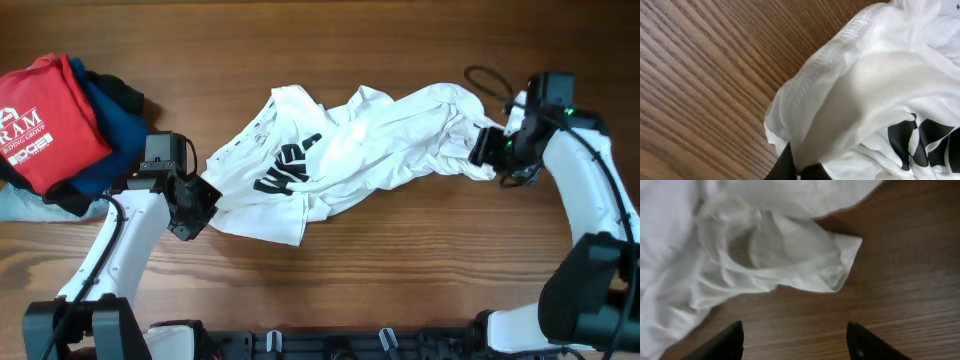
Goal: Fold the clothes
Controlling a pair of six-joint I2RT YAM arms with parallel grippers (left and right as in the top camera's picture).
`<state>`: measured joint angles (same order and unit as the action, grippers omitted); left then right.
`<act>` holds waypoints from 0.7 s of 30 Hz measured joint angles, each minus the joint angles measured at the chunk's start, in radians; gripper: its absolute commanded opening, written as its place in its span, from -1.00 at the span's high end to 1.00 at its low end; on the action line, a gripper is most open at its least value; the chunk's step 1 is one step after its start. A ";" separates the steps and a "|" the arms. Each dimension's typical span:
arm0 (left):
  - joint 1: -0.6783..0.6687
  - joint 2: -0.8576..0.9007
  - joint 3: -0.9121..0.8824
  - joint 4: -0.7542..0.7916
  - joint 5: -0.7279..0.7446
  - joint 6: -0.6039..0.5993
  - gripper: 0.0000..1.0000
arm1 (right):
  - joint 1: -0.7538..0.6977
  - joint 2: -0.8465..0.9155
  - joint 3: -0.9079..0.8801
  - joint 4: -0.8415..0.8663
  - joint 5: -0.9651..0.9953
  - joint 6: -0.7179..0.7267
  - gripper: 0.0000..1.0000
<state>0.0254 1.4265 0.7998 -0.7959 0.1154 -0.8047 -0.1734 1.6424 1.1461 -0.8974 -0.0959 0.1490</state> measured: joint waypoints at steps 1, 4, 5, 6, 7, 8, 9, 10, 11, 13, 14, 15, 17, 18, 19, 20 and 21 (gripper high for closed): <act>0.000 0.000 0.000 -0.002 0.000 0.000 0.92 | 0.000 0.001 -0.048 0.072 -0.001 -0.001 -0.31; 0.000 0.000 0.000 0.000 0.000 0.000 0.92 | 0.000 0.007 -0.225 0.337 -0.010 -0.003 -0.30; 0.000 0.000 0.000 -0.002 0.000 0.000 0.92 | 0.000 0.008 -0.267 0.428 -0.027 -0.002 -0.16; 0.000 0.000 0.000 -0.002 0.000 0.000 0.92 | 0.000 0.008 -0.286 0.478 -0.045 -0.001 0.26; 0.000 0.000 0.000 0.000 0.000 0.000 0.92 | 0.000 0.008 -0.298 0.518 -0.070 0.002 0.60; 0.000 0.000 0.000 -0.001 0.000 0.000 0.92 | 0.000 0.008 -0.302 0.546 -0.094 0.005 0.91; 0.000 0.000 0.000 -0.001 0.000 0.000 0.92 | 0.000 0.008 -0.302 0.555 -0.118 0.007 0.91; 0.000 0.000 0.000 -0.001 0.000 0.000 0.92 | 0.000 0.008 -0.302 0.549 -0.144 0.008 0.91; 0.000 0.000 0.000 -0.001 0.000 0.000 0.92 | 0.000 0.008 -0.300 0.508 -0.171 0.008 0.92; 0.000 0.000 0.000 -0.001 0.000 0.000 0.92 | 0.000 0.007 -0.283 0.335 -0.228 0.008 0.92; 0.000 0.000 0.000 0.003 0.000 0.000 0.92 | 0.000 -0.002 -0.246 0.191 -0.256 0.007 0.92; 0.000 0.000 0.000 0.011 0.000 0.000 0.92 | 0.000 -0.011 -0.179 0.064 -0.263 0.000 0.92; 0.000 -0.003 -0.001 0.030 -0.004 0.000 0.92 | -0.007 -0.039 0.033 -0.047 -0.247 0.000 0.92; 0.000 -0.008 -0.002 0.033 -0.007 0.000 0.92 | -0.018 -0.051 0.137 -0.096 -0.218 0.008 0.92; 0.002 -0.017 -0.002 0.034 -0.011 0.000 0.92 | -0.040 -0.060 0.232 -0.127 -0.179 0.016 0.92; 0.003 -0.028 -0.002 0.034 -0.015 0.000 0.92 | -0.062 -0.066 0.289 -0.140 -0.155 0.021 0.92; 0.018 -0.057 -0.002 0.034 -0.040 0.000 0.92 | -0.124 -0.097 0.360 -0.185 -0.088 0.034 0.92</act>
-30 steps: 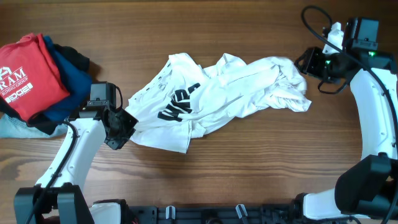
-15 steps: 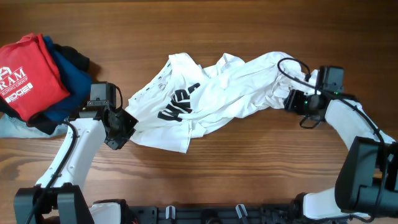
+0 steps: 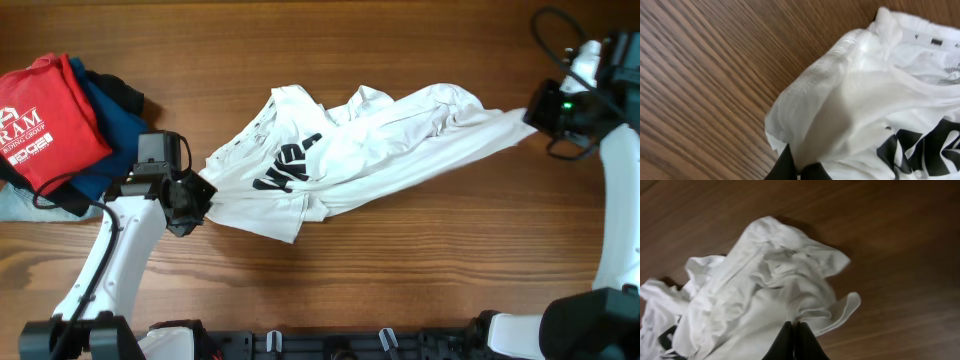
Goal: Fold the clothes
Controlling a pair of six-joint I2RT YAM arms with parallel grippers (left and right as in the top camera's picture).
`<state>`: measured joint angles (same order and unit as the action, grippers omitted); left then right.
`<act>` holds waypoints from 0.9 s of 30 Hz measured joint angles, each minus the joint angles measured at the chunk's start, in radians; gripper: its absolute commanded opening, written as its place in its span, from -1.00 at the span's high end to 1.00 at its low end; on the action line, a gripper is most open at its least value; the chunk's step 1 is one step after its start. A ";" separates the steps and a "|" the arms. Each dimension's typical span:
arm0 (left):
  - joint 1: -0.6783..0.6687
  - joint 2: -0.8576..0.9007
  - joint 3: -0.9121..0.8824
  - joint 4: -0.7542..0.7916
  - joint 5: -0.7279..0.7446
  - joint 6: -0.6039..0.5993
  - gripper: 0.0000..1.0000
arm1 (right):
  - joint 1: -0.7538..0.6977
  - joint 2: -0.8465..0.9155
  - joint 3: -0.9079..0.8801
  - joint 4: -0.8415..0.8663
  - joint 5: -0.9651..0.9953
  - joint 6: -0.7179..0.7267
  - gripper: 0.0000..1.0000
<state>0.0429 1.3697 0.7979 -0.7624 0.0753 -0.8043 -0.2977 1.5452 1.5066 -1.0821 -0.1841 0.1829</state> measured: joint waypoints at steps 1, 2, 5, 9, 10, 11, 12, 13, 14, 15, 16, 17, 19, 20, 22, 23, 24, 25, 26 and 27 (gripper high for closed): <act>0.009 -0.009 0.000 0.000 -0.005 0.000 0.92 | -0.032 0.000 0.001 -0.067 0.029 0.003 0.92; 0.021 -0.021 0.000 0.005 -0.016 0.000 0.92 | -0.056 0.003 -0.009 -0.102 0.041 0.006 0.91; 0.042 -0.049 0.000 0.031 -0.029 0.000 0.92 | -0.131 0.039 -0.028 -0.169 0.082 0.011 0.91; 0.042 -0.052 0.000 -0.005 -0.025 0.000 0.92 | -0.134 0.070 -0.041 -0.242 0.109 0.010 0.92; 0.042 -0.052 0.000 -0.012 -0.025 0.000 0.92 | -0.134 0.076 -0.057 -0.230 0.124 0.010 0.91; 0.042 -0.052 0.000 -0.020 -0.025 0.000 0.92 | -0.134 0.080 -0.074 -0.208 0.132 0.010 0.92; 0.042 -0.052 0.000 -0.026 -0.025 0.000 0.92 | -0.134 0.092 -0.098 -0.188 0.141 0.011 0.91; 0.042 -0.052 0.000 -0.027 -0.025 0.000 0.92 | -0.134 0.104 -0.108 -0.185 0.143 0.011 0.91; 0.042 -0.052 0.000 -0.028 -0.025 0.000 0.92 | -0.134 0.119 -0.115 -0.187 0.145 0.012 0.91; 0.042 -0.052 0.000 -0.030 -0.025 0.000 0.92 | -0.134 0.138 -0.127 -0.189 0.147 0.012 0.92; 0.042 -0.052 0.000 -0.032 -0.025 0.000 0.92 | -0.134 0.160 -0.152 -0.189 0.152 0.012 0.91; 0.042 -0.052 0.000 -0.032 -0.025 0.000 0.92 | -0.134 0.170 -0.170 -0.179 0.152 0.012 0.91; 0.042 -0.052 0.000 -0.034 -0.025 0.000 0.92 | -0.134 0.221 -0.199 -0.100 0.155 0.015 0.91; 0.042 -0.052 0.000 -0.034 -0.025 0.000 0.92 | -0.134 0.233 -0.209 -0.003 0.150 0.016 0.82; 0.042 -0.053 0.000 -0.029 -0.025 0.000 0.92 | -0.134 0.245 -0.209 0.105 0.135 0.035 0.42; 0.042 -0.053 0.000 -0.030 -0.025 0.000 0.92 | -0.134 0.249 -0.209 0.148 0.131 0.051 0.24; 0.042 -0.053 0.000 -0.029 -0.025 0.000 0.92 | -0.134 0.259 -0.209 0.181 0.119 0.064 0.20; 0.042 -0.053 0.000 -0.030 -0.025 0.000 0.92 | -0.134 0.271 -0.209 0.187 0.105 0.072 0.17; 0.042 -0.053 0.000 -0.029 -0.025 0.000 0.92 | -0.134 0.282 -0.209 0.177 0.095 0.074 0.17; 0.042 -0.053 0.000 -0.030 -0.025 0.000 0.92 | -0.134 0.286 -0.209 0.154 0.090 0.075 0.17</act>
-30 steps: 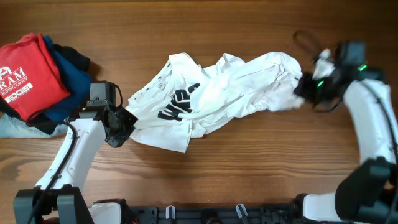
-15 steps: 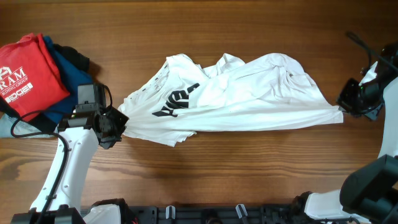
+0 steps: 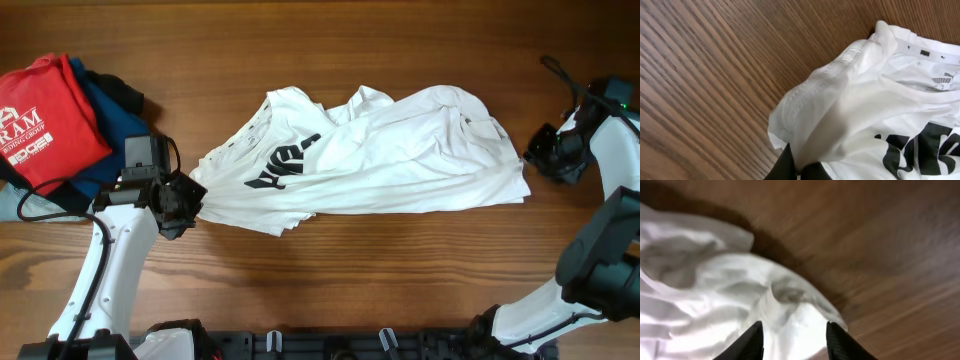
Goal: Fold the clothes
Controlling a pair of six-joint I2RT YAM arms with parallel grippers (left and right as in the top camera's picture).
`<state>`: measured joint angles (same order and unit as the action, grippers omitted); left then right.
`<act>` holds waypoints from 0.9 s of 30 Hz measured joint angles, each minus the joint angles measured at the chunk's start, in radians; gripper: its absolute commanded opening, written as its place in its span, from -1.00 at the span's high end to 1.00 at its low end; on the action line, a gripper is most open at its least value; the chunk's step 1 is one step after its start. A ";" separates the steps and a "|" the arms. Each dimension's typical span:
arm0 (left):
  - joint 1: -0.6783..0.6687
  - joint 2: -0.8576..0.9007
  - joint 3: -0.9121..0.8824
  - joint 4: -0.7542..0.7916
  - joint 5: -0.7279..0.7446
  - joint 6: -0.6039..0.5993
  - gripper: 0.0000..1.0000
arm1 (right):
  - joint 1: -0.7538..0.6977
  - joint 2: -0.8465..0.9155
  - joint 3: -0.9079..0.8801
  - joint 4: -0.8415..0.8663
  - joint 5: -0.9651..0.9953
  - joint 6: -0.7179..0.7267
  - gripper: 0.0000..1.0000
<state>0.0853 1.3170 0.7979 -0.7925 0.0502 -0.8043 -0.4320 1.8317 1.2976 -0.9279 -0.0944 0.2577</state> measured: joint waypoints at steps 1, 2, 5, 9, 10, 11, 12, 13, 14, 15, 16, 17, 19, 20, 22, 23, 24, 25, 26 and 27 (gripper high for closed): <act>0.000 0.000 0.000 0.000 0.000 0.000 0.92 | 0.000 0.000 0.001 -0.042 0.000 0.000 0.15; 0.000 0.000 0.000 0.001 0.000 0.000 0.92 | 0.000 0.000 0.000 -0.086 0.003 0.003 0.14; 0.000 0.000 0.000 0.000 0.000 0.000 0.92 | 0.000 0.000 0.000 -0.149 0.015 0.003 0.15; 0.000 -0.001 0.000 0.000 0.000 0.000 0.92 | 0.000 0.001 -0.092 -0.053 0.033 0.016 0.15; 0.000 -0.001 0.000 -0.002 0.000 0.000 0.92 | 0.000 0.001 -0.118 -0.023 0.036 0.023 0.15; 0.000 -0.001 0.000 -0.002 0.000 0.000 0.92 | 0.000 0.001 -0.140 0.015 0.037 0.031 0.15; 0.000 -0.001 0.000 0.000 0.000 0.000 0.92 | 0.000 0.001 -0.151 0.045 0.039 0.036 0.14; 0.000 -0.001 0.000 -0.002 0.000 0.000 0.92 | 0.000 0.001 -0.161 0.077 0.040 0.038 0.15; 0.000 -0.001 0.000 -0.001 0.000 0.000 0.92 | 0.000 0.001 -0.167 0.100 0.040 0.042 0.17; 0.000 -0.001 0.000 -0.001 0.000 0.000 0.92 | 0.000 0.001 -0.170 0.106 0.040 0.042 0.18; 0.000 -0.001 0.000 -0.001 0.000 0.000 0.92 | 0.000 0.001 -0.170 0.109 0.040 0.045 0.26; 0.000 -0.001 0.000 -0.001 0.000 0.000 0.92 | 0.000 0.001 -0.171 0.111 0.040 0.045 0.36; 0.000 -0.001 0.000 -0.001 0.000 0.000 0.92 | 0.000 0.001 -0.171 0.111 0.040 0.053 0.90; 0.000 -0.001 0.000 -0.001 0.000 0.000 0.92 | 0.000 0.001 -0.171 0.112 0.041 0.051 0.91; 0.000 -0.001 0.000 -0.001 0.000 0.000 0.92 | 0.000 0.001 -0.171 0.114 0.040 0.056 0.91; 0.000 -0.001 0.000 -0.001 0.000 0.000 0.92 | 0.000 0.001 -0.171 0.118 0.023 0.047 0.91; 0.000 -0.001 0.000 -0.001 0.000 0.000 0.92 | 0.000 0.001 -0.171 0.123 0.005 0.036 0.92; 0.000 -0.001 0.000 -0.001 0.000 0.000 0.92 | 0.000 0.001 -0.171 0.125 -0.037 0.009 0.91; 0.000 -0.001 0.000 -0.001 0.000 0.000 0.92 | 0.000 0.001 -0.171 0.121 -0.100 -0.026 0.91; 0.000 -0.001 0.000 -0.001 0.000 0.000 0.92 | 0.000 0.001 -0.169 0.110 -0.163 -0.066 0.91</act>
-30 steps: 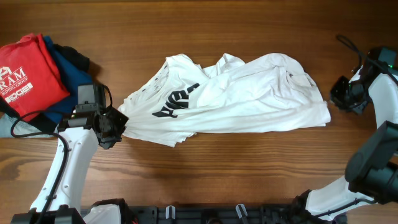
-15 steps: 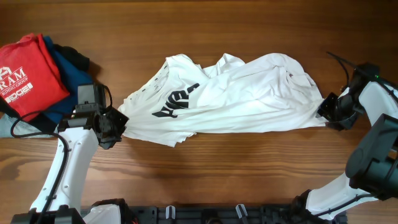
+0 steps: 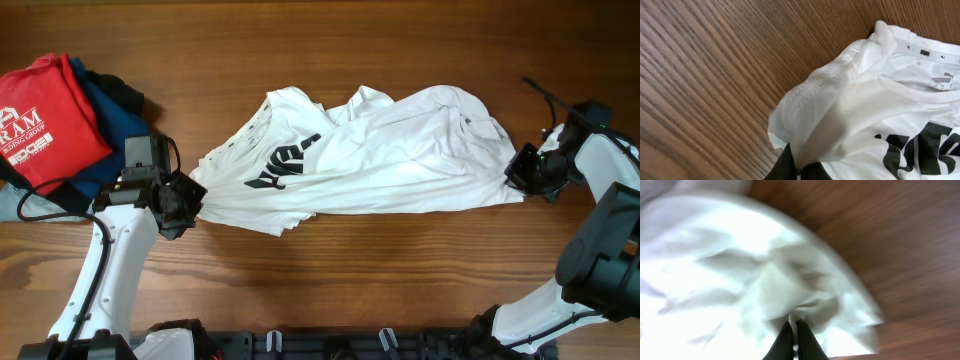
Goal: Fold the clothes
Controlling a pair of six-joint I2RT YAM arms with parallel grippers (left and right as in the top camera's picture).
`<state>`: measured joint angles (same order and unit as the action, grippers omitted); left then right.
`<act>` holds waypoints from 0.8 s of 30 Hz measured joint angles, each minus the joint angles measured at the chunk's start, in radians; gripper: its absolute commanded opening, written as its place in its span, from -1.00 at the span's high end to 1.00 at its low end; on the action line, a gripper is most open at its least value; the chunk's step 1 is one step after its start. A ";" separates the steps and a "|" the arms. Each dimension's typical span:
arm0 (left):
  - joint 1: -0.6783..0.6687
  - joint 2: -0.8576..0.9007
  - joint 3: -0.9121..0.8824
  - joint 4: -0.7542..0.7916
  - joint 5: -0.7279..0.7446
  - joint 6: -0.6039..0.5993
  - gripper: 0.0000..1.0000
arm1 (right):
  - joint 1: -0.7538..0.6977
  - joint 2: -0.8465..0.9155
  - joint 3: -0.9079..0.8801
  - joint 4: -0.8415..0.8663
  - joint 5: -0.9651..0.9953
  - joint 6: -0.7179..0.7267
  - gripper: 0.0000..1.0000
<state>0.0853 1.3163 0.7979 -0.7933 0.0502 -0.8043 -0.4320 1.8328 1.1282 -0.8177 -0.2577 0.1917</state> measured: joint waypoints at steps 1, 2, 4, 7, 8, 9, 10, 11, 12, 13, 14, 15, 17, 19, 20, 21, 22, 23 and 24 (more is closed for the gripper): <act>0.000 0.000 0.000 0.000 0.000 0.000 0.92 | 0.000 -0.002 0.004 -0.029 -0.068 -0.042 0.91; 0.000 0.000 0.000 0.000 0.000 0.000 0.92 | 0.000 -0.007 0.007 -0.048 -0.125 -0.074 0.91; 0.000 0.000 0.000 0.000 0.000 0.000 0.92 | 0.000 -0.045 0.008 -0.071 -0.196 -0.114 0.91; 0.000 0.000 0.000 0.000 0.000 0.000 0.92 | 0.000 -0.098 0.011 -0.051 -0.220 -0.124 0.91; 0.000 0.000 0.000 0.000 0.000 0.000 0.92 | 0.000 -0.108 0.015 0.006 -0.211 -0.101 0.91; 0.000 0.000 0.000 0.000 0.000 0.000 0.92 | 0.000 -0.110 0.018 0.056 -0.205 -0.082 0.91; 0.000 0.000 0.000 0.000 0.000 0.000 0.92 | 0.000 -0.111 0.019 0.109 -0.202 -0.056 0.91; 0.000 0.000 0.000 0.000 0.000 0.000 0.92 | 0.000 -0.111 0.020 0.172 -0.200 -0.033 0.91; 0.000 0.000 0.000 0.000 0.000 0.000 0.92 | 0.000 -0.111 0.022 0.237 -0.197 -0.002 0.92; 0.000 0.000 0.000 0.000 0.000 0.000 0.92 | 0.000 -0.111 0.022 0.267 -0.194 0.030 0.91; 0.000 0.000 0.000 0.000 0.000 0.000 0.92 | 0.000 -0.111 0.023 0.272 -0.193 0.049 0.92; 0.000 0.000 0.000 0.000 0.000 0.000 0.92 | 0.000 -0.111 0.023 0.273 -0.193 0.057 0.91; 0.000 0.000 0.000 0.000 0.000 0.000 0.92 | 0.000 -0.111 0.023 0.246 -0.171 0.077 0.91; 0.000 0.000 0.000 0.000 0.000 0.000 0.92 | 0.000 -0.111 0.024 0.169 -0.113 0.085 0.91; 0.000 0.000 0.000 0.000 0.000 0.000 0.92 | 0.000 -0.111 0.024 0.150 -0.088 0.086 0.91; 0.000 0.000 0.000 -0.001 0.000 0.000 0.92 | 0.000 -0.111 0.026 0.125 -0.060 0.088 0.91; 0.000 0.000 0.000 -0.001 0.000 0.000 0.92 | 0.000 -0.111 0.026 0.093 -0.015 0.092 0.91; 0.000 0.000 0.000 0.000 0.000 0.000 0.92 | 0.000 -0.111 0.026 0.081 0.011 0.093 0.89; 0.000 0.000 0.000 0.000 0.000 0.000 0.92 | 0.000 -0.111 0.026 0.077 0.038 0.093 0.75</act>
<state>0.0853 1.3163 0.7979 -0.7937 0.0502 -0.8043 -0.4320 1.7222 1.1538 -0.7410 -0.2195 0.2848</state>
